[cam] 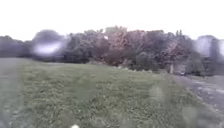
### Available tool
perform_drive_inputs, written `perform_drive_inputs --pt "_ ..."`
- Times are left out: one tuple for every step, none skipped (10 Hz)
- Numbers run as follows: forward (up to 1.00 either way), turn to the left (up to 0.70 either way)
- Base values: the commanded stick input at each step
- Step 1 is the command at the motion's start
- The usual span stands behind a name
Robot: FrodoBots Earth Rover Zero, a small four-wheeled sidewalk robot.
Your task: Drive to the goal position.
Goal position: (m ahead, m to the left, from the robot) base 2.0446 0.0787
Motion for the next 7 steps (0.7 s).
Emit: perform_drive_inputs --pt "0.70 -0.14" --pt "0.70 -0.14" --pt "0.70 -0.14" --pt "0.70 -0.14" --pt "0.70 -0.14" --pt "0.70 -0.14" --pt "0.70 -0.14"
